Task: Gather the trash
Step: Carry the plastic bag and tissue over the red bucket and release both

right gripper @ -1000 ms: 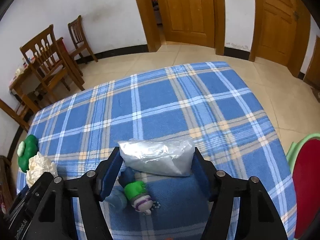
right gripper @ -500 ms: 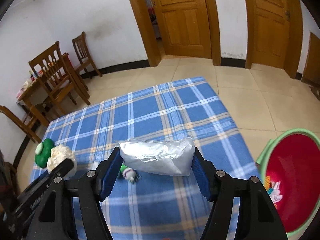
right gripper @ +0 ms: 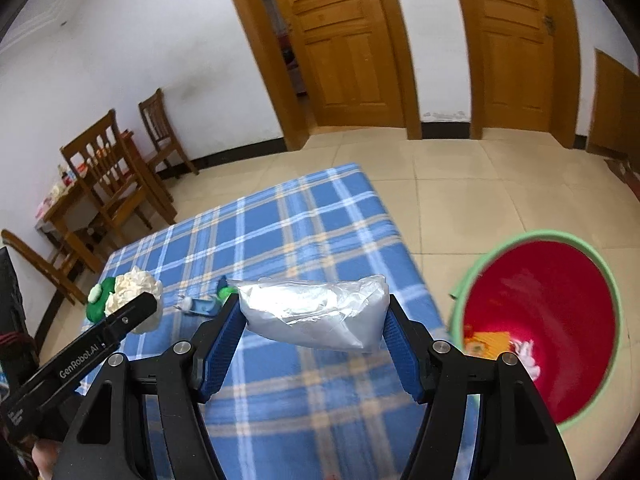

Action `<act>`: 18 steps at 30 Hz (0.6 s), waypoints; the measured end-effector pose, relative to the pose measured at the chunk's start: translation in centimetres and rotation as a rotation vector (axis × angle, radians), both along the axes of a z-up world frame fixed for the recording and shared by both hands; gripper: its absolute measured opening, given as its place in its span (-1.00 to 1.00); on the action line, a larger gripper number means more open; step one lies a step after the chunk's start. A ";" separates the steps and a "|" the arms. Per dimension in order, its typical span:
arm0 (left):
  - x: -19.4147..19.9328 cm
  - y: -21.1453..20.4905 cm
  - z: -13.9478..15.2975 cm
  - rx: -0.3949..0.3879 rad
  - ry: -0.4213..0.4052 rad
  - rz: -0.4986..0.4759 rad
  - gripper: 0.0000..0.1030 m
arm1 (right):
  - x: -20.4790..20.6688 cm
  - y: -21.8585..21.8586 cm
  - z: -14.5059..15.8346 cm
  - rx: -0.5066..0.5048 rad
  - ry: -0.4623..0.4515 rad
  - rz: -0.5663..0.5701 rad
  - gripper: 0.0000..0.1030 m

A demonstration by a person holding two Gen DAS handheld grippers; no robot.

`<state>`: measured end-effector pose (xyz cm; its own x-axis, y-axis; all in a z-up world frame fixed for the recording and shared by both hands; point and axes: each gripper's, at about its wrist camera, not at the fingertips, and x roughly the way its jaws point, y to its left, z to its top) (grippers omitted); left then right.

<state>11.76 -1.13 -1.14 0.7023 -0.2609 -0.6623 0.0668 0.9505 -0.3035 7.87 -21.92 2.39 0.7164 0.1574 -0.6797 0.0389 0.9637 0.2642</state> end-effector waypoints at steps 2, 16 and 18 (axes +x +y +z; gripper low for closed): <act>-0.3 -1.1 0.3 0.001 0.001 -0.026 0.14 | -0.8 -1.1 0.1 0.001 -0.001 -0.030 0.35; -1.8 -9.6 1.3 0.022 0.038 -0.205 0.14 | -6.2 -9.8 -1.0 0.048 0.007 -0.236 0.36; -2.0 -10.8 1.2 0.026 0.043 -0.236 0.14 | -6.7 -11.0 -1.4 0.055 0.009 -0.264 0.36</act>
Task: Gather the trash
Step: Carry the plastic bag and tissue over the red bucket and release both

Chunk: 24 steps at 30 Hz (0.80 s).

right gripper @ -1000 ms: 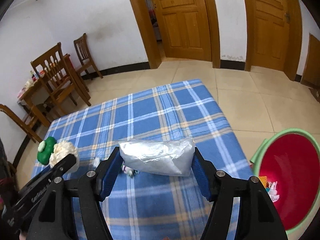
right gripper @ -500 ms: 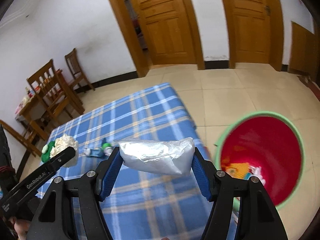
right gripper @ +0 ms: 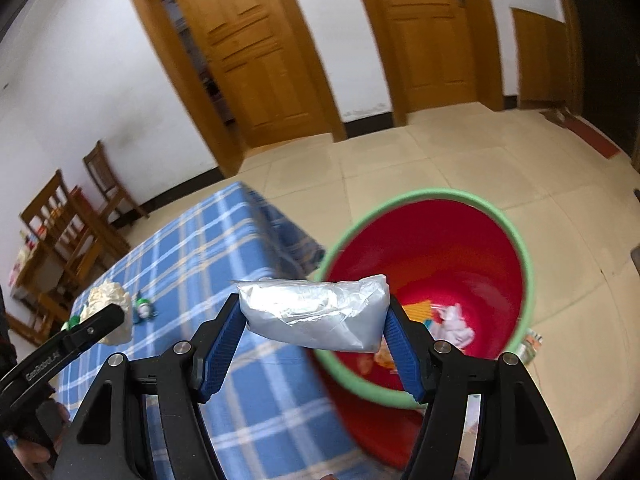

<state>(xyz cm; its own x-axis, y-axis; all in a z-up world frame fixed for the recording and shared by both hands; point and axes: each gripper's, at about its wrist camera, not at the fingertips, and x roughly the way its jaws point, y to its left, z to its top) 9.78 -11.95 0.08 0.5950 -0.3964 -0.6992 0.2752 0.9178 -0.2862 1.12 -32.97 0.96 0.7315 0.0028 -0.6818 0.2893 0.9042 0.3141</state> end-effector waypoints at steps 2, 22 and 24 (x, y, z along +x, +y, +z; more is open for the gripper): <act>-0.1 -1.4 -0.1 0.003 0.008 -0.030 0.14 | -0.5 -1.2 -0.4 0.008 0.004 -0.029 0.36; -0.3 -10.3 -2.3 0.062 0.070 -0.202 0.14 | -2.3 -8.4 -3.1 0.085 0.035 -0.160 0.49; -0.2 -11.0 -2.6 0.066 0.077 -0.216 0.14 | -2.4 -8.8 -3.1 0.087 0.030 -0.167 0.49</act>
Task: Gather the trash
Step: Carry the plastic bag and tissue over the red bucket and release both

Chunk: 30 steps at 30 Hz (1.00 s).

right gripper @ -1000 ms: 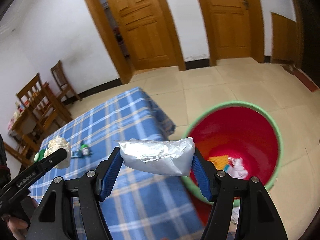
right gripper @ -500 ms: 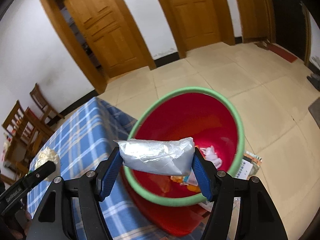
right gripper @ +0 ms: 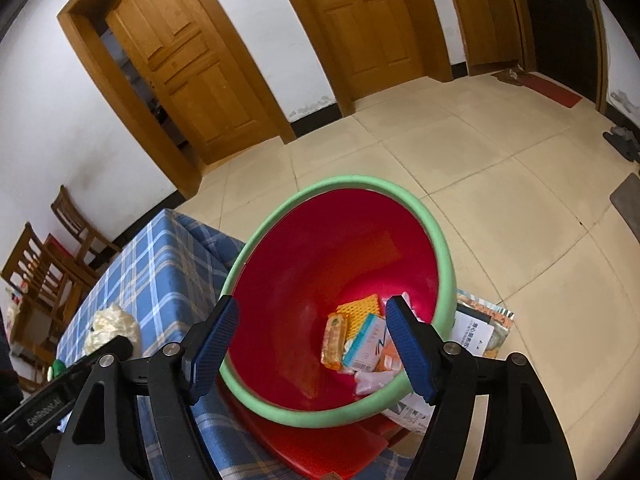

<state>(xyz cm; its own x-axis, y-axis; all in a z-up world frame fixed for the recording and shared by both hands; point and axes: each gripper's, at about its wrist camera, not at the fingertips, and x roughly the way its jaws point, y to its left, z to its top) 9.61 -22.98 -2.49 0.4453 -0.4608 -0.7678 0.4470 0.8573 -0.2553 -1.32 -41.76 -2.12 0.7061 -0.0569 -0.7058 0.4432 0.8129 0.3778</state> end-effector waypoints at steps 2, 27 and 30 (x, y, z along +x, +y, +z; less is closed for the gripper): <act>0.1 -0.8 -0.3 0.006 0.008 -0.014 0.14 | -0.3 -0.4 0.1 0.000 -0.007 -0.010 0.49; -0.2 -6.8 -2.1 0.049 0.048 -0.116 0.34 | -2.9 -3.2 0.6 0.028 -0.041 -0.093 0.49; 0.0 -6.0 -1.6 0.035 0.040 -0.103 0.34 | -2.9 -3.2 0.7 0.031 -0.043 -0.093 0.49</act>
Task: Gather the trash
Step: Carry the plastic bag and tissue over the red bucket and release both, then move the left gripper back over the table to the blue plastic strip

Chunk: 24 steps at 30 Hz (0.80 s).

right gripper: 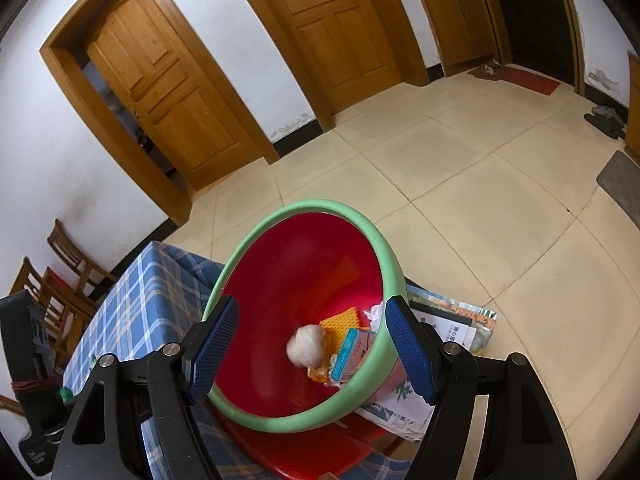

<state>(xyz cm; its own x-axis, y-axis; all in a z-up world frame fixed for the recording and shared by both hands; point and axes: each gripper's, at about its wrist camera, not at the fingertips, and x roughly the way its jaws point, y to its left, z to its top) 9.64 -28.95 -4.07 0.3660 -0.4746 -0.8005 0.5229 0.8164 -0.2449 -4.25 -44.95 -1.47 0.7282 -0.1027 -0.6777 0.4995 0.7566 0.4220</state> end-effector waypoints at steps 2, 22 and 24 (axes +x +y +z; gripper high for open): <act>0.0 0.9 0.3 -0.010 -0.004 0.017 0.34 | 0.0 0.1 0.0 0.001 -0.002 0.001 0.49; 2.9 14.4 0.7 0.004 -0.006 0.353 0.35 | 1.2 3.3 1.2 -0.015 -0.012 0.078 0.49; 3.3 15.7 0.5 0.016 -0.005 0.390 0.35 | 1.5 3.7 1.3 -0.021 -0.009 0.085 0.49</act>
<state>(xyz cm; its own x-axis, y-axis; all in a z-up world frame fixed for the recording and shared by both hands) 12.91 -13.29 -3.55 0.5204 -0.2865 -0.8044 0.1733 0.9579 -0.2291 -2.72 -41.28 -0.21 0.7410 -0.0537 -0.6693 0.4289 0.8048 0.4102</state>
